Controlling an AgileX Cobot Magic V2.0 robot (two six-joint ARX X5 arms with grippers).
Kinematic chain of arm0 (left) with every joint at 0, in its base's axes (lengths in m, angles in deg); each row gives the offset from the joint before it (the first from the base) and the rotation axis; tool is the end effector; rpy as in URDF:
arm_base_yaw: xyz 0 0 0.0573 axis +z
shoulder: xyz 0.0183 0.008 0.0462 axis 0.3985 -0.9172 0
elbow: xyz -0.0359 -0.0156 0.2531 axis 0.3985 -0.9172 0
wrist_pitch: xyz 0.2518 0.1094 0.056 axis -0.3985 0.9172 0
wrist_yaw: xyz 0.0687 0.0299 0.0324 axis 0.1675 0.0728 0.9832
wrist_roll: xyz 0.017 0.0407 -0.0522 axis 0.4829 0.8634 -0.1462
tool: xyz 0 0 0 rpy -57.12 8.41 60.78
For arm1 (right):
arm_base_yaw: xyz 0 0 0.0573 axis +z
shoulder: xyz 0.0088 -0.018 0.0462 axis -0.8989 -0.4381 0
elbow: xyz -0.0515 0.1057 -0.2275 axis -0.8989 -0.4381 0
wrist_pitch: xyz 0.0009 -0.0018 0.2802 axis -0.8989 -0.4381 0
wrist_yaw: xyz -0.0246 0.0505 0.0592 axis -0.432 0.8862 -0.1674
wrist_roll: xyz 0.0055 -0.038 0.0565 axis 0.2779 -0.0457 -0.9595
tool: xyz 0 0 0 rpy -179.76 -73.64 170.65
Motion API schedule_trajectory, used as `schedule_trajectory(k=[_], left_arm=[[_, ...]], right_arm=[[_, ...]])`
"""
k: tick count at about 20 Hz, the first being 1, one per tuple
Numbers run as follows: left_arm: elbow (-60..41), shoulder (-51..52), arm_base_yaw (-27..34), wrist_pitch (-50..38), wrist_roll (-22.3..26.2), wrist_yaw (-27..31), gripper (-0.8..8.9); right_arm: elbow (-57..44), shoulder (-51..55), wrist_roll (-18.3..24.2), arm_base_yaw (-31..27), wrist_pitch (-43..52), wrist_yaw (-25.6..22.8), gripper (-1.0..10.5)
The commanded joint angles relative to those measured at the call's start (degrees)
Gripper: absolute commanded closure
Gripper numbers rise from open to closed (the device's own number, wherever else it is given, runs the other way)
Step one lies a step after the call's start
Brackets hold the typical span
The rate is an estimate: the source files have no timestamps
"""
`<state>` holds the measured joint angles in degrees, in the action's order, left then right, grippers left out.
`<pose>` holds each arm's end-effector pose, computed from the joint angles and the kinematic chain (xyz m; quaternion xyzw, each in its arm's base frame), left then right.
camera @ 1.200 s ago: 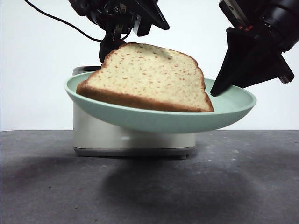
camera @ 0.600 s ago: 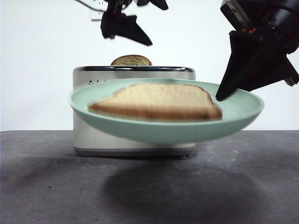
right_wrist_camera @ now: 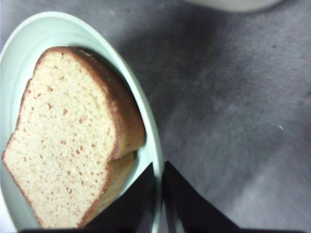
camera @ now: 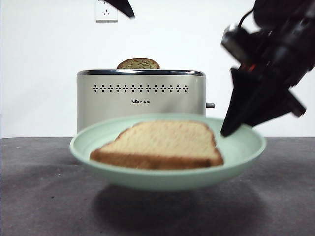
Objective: Take the bread from the toaster,put the bread on the plate,put the plate on the table
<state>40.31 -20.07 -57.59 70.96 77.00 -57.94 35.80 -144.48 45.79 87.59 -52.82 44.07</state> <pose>0.2910 -0.2191 0.4011 0.1471 0.4556 -0.4556 0.7505 0.2654 0.1443 0.1670 0.0854 0.5390 0.3551 0.7590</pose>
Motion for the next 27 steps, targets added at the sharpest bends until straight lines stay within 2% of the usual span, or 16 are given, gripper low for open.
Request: schedule_trajectory(k=[1,6,10,13,17,18,23,27], left_arm=[[1.9,2.1,-0.5,1.0,-1.2,1.4,4.92],[1.9,7.6,-0.5,1.0,-2.3,6.3,4.93],[1.9,11.3,-0.5,1.0,-2.8,8.7,4.94],[1.9,13.3,-0.5,1.0,-3.0,9.6,5.17],[1.9,14.9,-0.5,1.0,-3.6,9.6,5.17],[1.9,15.2,-0.5,1.0,-3.6,9.6,5.18],[1.9,15.7,-0.5,1.0,-4.2,9.6,5.18],[1.9,15.7,-0.5,1.0,-4.2,9.6,5.18]], right_arm=[[0.7,-4.0,-2.6,1.2,3.6,0.7,9.4],[0.7,-11.1,-5.0,3.9,9.1,0.3,9.4],[0.7,-13.5,-5.5,4.4,10.2,-4.4,9.4],[0.7,-13.6,-5.5,4.4,10.1,-4.9,9.4],[0.7,-13.4,-5.7,4.4,9.4,-4.2,7.3],[0.7,-12.8,-5.7,4.4,9.2,-4.0,7.3],[0.8,-1.4,-5.4,4.4,6.3,-8.7,7.3],[1.5,14.1,-5.1,4.7,3.3,-9.0,7.3]])
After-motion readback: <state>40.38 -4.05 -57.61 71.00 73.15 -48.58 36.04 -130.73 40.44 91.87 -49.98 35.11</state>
